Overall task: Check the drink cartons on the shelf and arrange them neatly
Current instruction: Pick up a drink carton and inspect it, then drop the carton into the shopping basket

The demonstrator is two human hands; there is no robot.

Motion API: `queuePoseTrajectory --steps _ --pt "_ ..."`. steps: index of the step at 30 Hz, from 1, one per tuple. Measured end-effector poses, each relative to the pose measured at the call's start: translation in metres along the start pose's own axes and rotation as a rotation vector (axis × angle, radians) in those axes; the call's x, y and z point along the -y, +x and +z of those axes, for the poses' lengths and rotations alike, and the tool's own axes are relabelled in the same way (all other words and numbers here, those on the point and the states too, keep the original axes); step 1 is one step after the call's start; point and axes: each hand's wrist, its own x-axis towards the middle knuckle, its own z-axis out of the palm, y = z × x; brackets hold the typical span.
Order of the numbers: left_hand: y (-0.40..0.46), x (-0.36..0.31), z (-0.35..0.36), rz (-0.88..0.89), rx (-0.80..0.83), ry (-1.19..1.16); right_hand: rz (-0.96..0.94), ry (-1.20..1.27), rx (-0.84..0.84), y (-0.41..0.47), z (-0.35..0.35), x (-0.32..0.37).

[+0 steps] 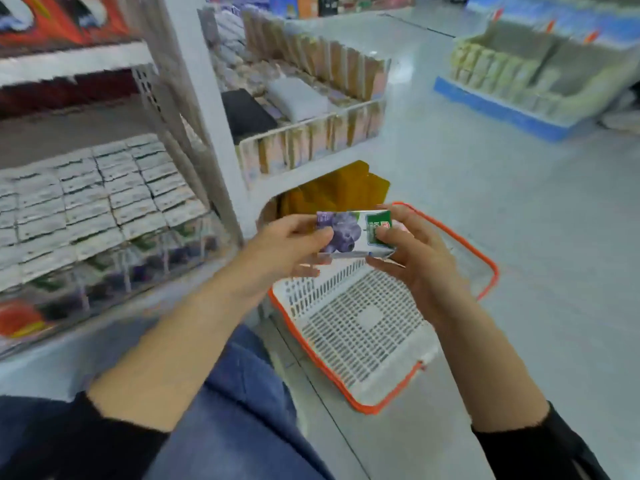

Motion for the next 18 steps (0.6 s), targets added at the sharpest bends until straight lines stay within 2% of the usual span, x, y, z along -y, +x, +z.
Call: queuePoseTrajectory --steps 3,5,8,10,12,15,18 --pt "0.041 0.040 0.028 -0.165 0.055 -0.060 0.066 -0.049 -0.101 0.010 -0.049 -0.034" --pt "0.073 0.075 0.030 -0.247 0.013 0.031 0.138 -0.097 -0.169 0.025 -0.073 -0.068" --pt "0.106 0.137 0.006 -0.256 -0.062 0.588 0.302 -0.166 -0.243 0.054 -0.094 -0.125" --pt "0.113 0.176 -0.016 -0.198 -0.073 0.962 0.418 -0.249 -0.211 0.076 -0.100 -0.164" --pt "0.110 0.205 -0.034 -0.157 -0.139 1.183 0.528 -0.326 -0.158 0.098 -0.100 -0.202" --pt "0.104 0.232 -0.047 -0.169 -0.251 1.177 0.665 -0.382 -0.134 0.128 -0.095 -0.253" --pt "0.105 0.243 -0.044 -0.236 -0.289 0.945 0.768 -0.411 -0.132 0.143 -0.089 -0.294"
